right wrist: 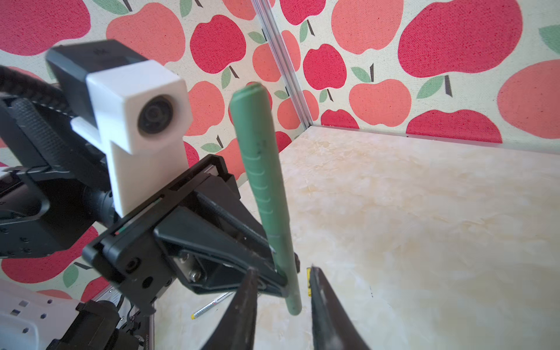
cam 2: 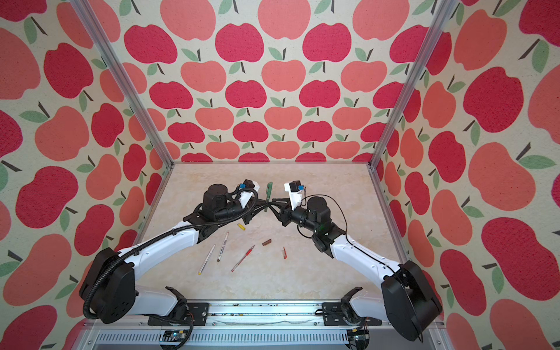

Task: Insert the pens into the pen caps
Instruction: 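Open the right gripper and withdraw it while left arm lowers the capped pen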

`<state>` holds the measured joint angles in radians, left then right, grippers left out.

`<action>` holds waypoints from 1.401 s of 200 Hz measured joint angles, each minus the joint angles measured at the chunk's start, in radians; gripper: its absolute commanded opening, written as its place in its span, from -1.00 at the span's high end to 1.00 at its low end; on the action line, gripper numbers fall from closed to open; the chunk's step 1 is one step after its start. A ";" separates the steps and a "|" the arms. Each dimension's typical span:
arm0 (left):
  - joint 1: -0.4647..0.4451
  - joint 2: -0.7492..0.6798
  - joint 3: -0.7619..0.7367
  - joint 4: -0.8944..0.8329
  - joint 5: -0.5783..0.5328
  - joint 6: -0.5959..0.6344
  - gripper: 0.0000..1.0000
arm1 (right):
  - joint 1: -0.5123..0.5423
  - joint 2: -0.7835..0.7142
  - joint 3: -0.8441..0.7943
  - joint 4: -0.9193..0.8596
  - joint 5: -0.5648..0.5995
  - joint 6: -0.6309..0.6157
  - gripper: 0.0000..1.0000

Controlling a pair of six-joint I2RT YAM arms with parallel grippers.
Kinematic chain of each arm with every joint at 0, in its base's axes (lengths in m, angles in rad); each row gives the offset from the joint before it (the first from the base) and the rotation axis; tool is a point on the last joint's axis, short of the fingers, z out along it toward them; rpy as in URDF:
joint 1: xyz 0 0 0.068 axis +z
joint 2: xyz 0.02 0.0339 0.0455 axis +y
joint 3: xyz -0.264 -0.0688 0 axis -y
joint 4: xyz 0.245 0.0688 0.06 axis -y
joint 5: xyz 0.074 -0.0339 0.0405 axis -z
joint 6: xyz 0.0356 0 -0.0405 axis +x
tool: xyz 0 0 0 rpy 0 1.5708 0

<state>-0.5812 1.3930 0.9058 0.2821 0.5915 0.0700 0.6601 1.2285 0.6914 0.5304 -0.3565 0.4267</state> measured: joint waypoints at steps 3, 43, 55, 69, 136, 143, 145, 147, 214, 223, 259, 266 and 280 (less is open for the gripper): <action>0.000 0.000 0.000 0.001 0.000 0.000 1.00 | -0.005 -0.010 0.000 -0.007 0.001 0.001 0.18; -0.003 0.003 0.011 -0.025 0.000 0.034 1.00 | -0.066 -0.166 0.001 -0.093 0.024 -0.013 0.05; -0.006 0.013 0.031 -0.060 0.000 0.057 1.00 | -0.077 -0.214 0.004 -0.133 0.048 -0.022 0.03; -0.015 0.038 0.070 -0.116 0.000 0.100 1.00 | -0.081 -0.270 0.017 -0.219 0.128 -0.034 0.03; -0.134 0.237 0.278 -0.447 -0.102 0.378 1.00 | -0.192 -0.440 0.066 -0.744 0.710 0.045 0.03; -0.146 0.263 0.300 -0.472 -0.117 0.404 1.00 | -0.215 -0.450 0.065 -0.777 0.729 0.061 0.03; -0.151 0.271 0.307 -0.481 -0.121 0.412 1.00 | -0.221 -0.452 0.065 -0.787 0.733 0.065 0.03; -0.154 0.277 0.311 -0.485 -0.125 0.418 1.00 | -0.227 -0.454 0.065 -0.794 0.737 0.069 0.03; -0.225 0.546 0.505 -0.660 -0.290 0.621 1.00 | -0.323 -0.494 -0.002 -0.886 0.727 0.133 0.01; -0.233 0.568 0.525 -0.672 -0.305 0.636 1.00 | -0.333 -0.500 -0.008 -0.890 0.721 0.137 0.01; -0.269 0.641 0.615 -0.720 -0.343 0.672 1.00 | -0.364 -0.523 -0.036 -0.891 0.698 0.149 0.01; -0.275 0.655 0.631 -0.723 -0.349 0.675 1.00 | -0.368 -0.525 -0.042 -0.890 0.694 0.151 0.01; -0.285 0.681 0.655 -0.730 -0.359 0.682 1.00 | -0.374 -0.526 -0.052 -0.890 0.686 0.156 0.01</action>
<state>-0.8665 2.0735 1.5604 -0.4480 0.2329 0.7517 0.2863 0.7021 0.6392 -0.3595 0.3298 0.5823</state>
